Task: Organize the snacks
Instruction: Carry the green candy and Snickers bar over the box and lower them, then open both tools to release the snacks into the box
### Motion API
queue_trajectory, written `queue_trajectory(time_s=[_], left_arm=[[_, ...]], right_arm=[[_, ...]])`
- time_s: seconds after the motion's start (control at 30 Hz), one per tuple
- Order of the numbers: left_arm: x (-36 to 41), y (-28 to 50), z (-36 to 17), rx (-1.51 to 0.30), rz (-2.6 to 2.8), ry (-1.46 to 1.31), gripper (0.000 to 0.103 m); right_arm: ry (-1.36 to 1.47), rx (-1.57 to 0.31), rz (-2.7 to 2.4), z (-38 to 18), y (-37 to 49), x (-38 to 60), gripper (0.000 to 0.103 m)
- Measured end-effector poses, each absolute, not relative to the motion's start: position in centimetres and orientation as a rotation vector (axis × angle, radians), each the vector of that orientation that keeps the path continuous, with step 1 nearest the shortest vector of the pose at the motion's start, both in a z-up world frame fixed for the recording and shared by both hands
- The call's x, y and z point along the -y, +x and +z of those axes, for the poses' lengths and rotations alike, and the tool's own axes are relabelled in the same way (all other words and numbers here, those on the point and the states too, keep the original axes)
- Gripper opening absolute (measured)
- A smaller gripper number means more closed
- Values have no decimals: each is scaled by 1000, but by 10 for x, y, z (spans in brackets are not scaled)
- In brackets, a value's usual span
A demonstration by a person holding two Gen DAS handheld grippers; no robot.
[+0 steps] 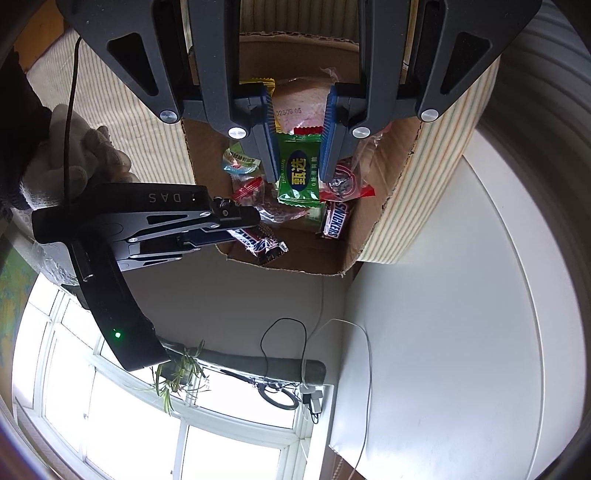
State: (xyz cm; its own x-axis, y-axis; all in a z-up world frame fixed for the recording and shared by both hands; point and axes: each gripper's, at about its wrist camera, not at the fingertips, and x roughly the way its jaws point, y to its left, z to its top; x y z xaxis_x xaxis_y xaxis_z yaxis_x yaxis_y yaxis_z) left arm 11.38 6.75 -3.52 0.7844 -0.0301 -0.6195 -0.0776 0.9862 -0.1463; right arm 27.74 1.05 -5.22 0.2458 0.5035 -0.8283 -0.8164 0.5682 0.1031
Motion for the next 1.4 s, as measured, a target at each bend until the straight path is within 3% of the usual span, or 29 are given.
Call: queue_trajectory(time_s=[1.13, 1.27, 1.4], left_arm=[[-63, 99, -23, -627, 68, -161, 22], [-61, 92, -20, -617, 71, -165, 22], [-57, 83, -19, -604, 77, -173, 36]], right_arm=[[-357, -881, 909, -29, 251, 19, 31], [-357, -836, 894, -20, 237, 29, 46], [-340, -805, 884, -13, 221, 39, 49]])
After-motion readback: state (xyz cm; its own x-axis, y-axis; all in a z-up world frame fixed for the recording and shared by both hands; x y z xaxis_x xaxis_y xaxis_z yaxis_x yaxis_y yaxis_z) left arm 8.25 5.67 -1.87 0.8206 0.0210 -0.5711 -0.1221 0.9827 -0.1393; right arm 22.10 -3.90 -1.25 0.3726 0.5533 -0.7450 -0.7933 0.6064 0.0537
